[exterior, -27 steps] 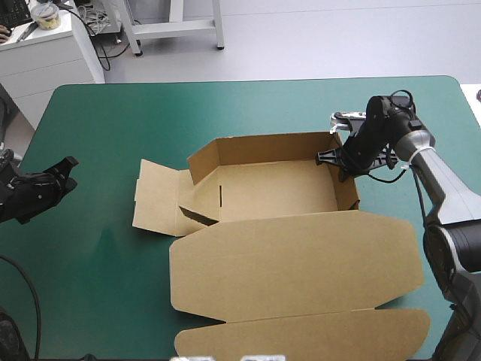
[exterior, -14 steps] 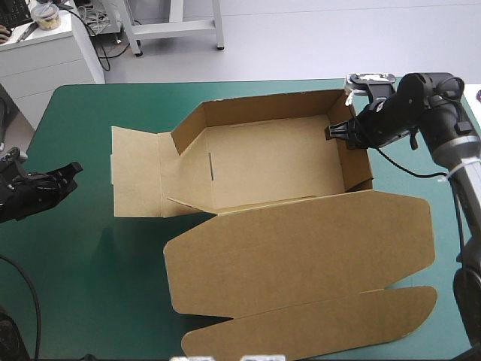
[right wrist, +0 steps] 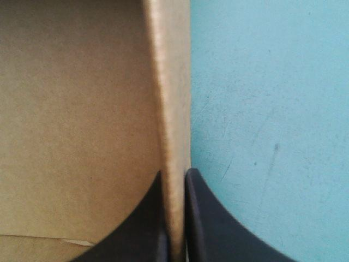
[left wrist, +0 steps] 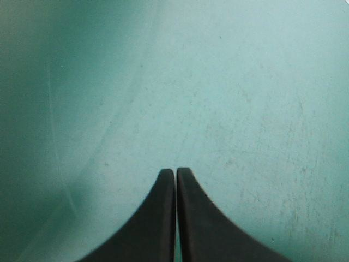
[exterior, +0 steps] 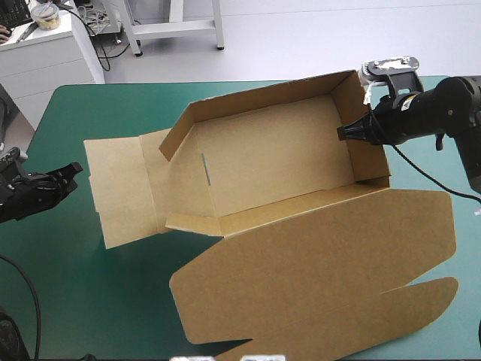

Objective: Fold the box

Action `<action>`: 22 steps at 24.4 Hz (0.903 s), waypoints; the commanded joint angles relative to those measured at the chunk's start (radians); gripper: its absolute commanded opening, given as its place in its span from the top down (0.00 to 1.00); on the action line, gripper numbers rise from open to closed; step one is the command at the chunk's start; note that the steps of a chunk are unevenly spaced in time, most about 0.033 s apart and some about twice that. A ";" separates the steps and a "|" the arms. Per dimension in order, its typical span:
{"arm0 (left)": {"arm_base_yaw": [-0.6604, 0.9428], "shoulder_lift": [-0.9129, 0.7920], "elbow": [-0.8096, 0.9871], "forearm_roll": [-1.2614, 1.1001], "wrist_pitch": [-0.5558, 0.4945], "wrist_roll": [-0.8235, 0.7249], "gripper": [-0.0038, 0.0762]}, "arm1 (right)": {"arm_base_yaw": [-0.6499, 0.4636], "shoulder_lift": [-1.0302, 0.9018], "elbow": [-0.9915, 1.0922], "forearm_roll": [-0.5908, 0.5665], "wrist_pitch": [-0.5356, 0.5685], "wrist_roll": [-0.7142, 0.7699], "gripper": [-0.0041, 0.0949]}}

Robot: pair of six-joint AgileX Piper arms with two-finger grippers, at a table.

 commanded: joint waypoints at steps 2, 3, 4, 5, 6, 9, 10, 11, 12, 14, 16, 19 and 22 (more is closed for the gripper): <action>0.002 -0.035 -0.024 -0.031 0.002 0.073 0.85 | -0.002 -0.039 -0.035 0.109 -0.017 -0.050 0.98; 0.002 -0.035 -0.024 -0.031 0.005 0.081 0.81 | -0.002 -0.039 -0.035 0.122 -0.016 -0.063 0.98; 0.002 -0.035 -0.024 -0.023 0.010 0.083 0.76 | -0.002 -0.039 -0.035 0.142 -0.026 -0.072 0.98; 0.002 -0.035 -0.024 -0.017 0.012 0.083 0.68 | -0.002 -0.039 -0.035 0.153 -0.033 -0.072 0.98; 0.002 -0.035 -0.024 -0.009 0.016 0.083 0.60 | -0.002 -0.039 -0.035 0.168 -0.046 -0.070 0.98; 0.002 -0.035 -0.024 -0.009 0.034 0.075 0.36 | -0.002 -0.039 -0.035 0.197 -0.062 -0.070 0.98; 0.002 -0.035 -0.024 -0.009 0.045 0.057 0.31 | -0.002 -0.039 -0.035 0.202 -0.063 -0.070 0.98; -0.002 -0.035 -0.024 -0.025 0.085 0.039 0.25 | -0.002 -0.039 -0.035 0.203 -0.067 -0.070 0.98; -0.007 -0.035 -0.024 -0.032 0.101 0.039 0.25 | -0.002 -0.039 -0.035 0.203 -0.067 -0.070 0.98; -0.041 -0.035 -0.024 -0.061 0.136 0.073 0.26 | -0.002 -0.039 -0.035 0.209 -0.072 -0.070 0.98; -0.104 -0.035 -0.024 -0.104 0.136 0.109 0.26 | -0.002 -0.039 -0.035 0.234 -0.080 -0.070 0.98; -0.224 -0.035 -0.024 -0.186 0.131 0.189 0.26 | -0.002 -0.039 -0.035 0.246 -0.105 -0.070 0.98; -0.270 -0.035 -0.024 -0.234 0.146 0.216 0.26 | -0.002 -0.033 -0.035 0.238 -0.109 -0.070 0.98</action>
